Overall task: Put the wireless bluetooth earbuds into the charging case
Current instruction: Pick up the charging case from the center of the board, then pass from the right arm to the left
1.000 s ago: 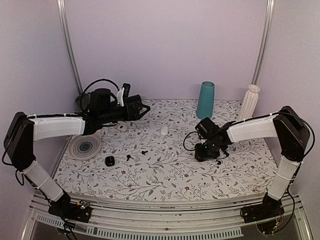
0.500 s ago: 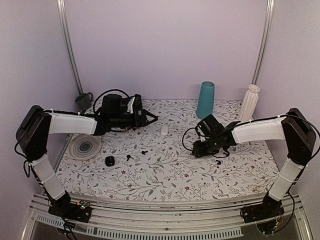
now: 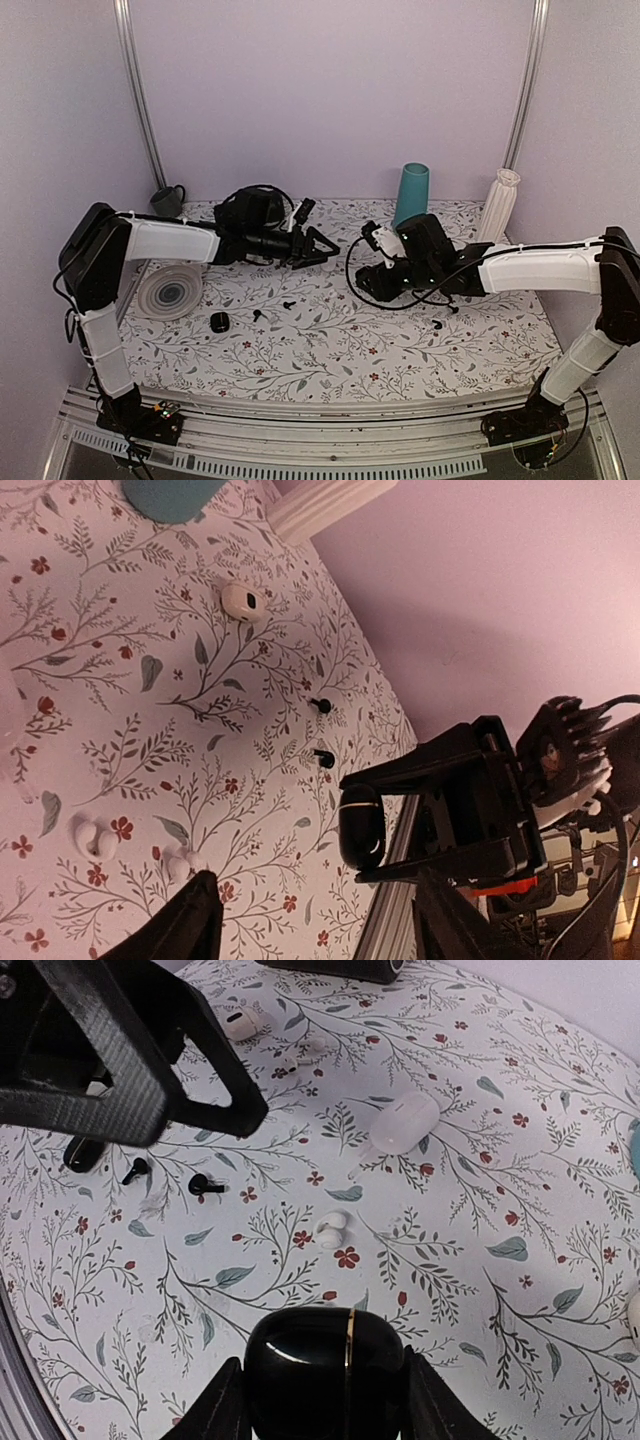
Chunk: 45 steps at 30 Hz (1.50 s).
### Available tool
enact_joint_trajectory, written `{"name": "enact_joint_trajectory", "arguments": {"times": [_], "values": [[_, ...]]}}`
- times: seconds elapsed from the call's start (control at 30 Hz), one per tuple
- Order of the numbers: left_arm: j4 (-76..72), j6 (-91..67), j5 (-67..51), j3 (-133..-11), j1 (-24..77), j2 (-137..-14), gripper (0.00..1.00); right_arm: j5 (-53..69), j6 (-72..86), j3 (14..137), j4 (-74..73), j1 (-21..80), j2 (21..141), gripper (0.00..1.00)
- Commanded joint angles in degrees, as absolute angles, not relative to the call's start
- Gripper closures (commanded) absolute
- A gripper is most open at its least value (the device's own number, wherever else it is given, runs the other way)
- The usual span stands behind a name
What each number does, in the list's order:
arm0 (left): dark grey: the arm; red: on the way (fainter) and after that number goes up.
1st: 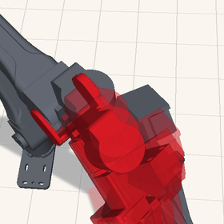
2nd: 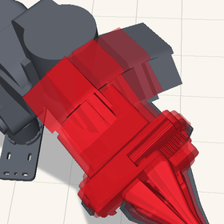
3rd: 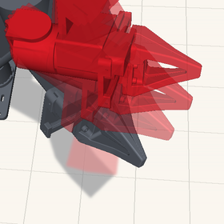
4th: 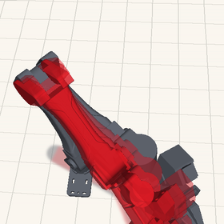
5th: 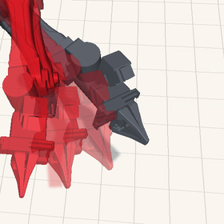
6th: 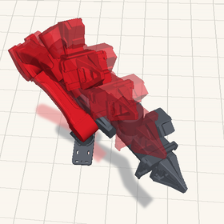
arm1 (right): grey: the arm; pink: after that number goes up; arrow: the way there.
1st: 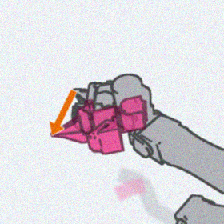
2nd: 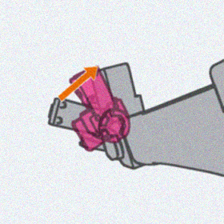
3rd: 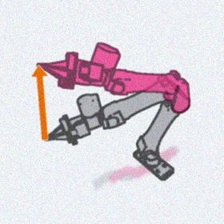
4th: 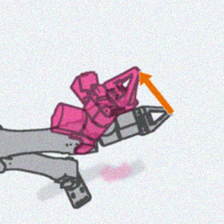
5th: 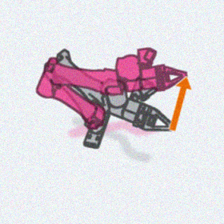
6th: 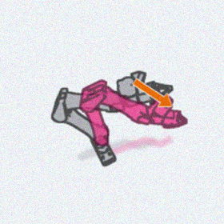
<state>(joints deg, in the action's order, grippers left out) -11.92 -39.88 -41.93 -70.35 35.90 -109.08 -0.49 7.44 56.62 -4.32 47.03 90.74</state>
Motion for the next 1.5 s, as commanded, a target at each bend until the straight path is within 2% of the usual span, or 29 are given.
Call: {"name": "enact_joint_trajectory", "arguments": {"times": [0.0,0.17,0.67,0.97,1.3,1.4,1.47], "values": [[-9.70,-39.82,-46.07,-71.80,37.15,-110.57,0.37,-2.36,1.66,58.47,-0.87,48.69,88.67,0.68],[-9.23,-39.38,-48.02,-72.69,38.24,-111.38,0.42,-3.75,-1.14,59.94,-1.32,50.36,89.99,0.68],[-5.45,-36.75,-52.38,-76.55,40.50,-115.59,0.48,-7.44,-5.50,63.21,-3.30,52.62,92.66,0.67],[-5.36,-36.65,-53.60,-77.39,40.87,-116.16,0.57,-8.92,-7.17,64.89,-4.31,53.37,94.51,0.67],[-7.26,-38.04,-56.29,-77.80,40.95,-116.67,0.79,-10.05,-7.46,65.39,-4.23,53.42,95.49,0.67],[-7.47,-38.07,-56.58,-77.86,40.93,-116.52,0.93,-10.46,-7.47,65.67,-4.31,53.37,95.68,0.67],[-7.81,-38.04,-56.60,-77.74,40.95,-116.42,1.00,-10.64,-7.55,65.76,-4.38,53.37,95.79,0.63]]}}
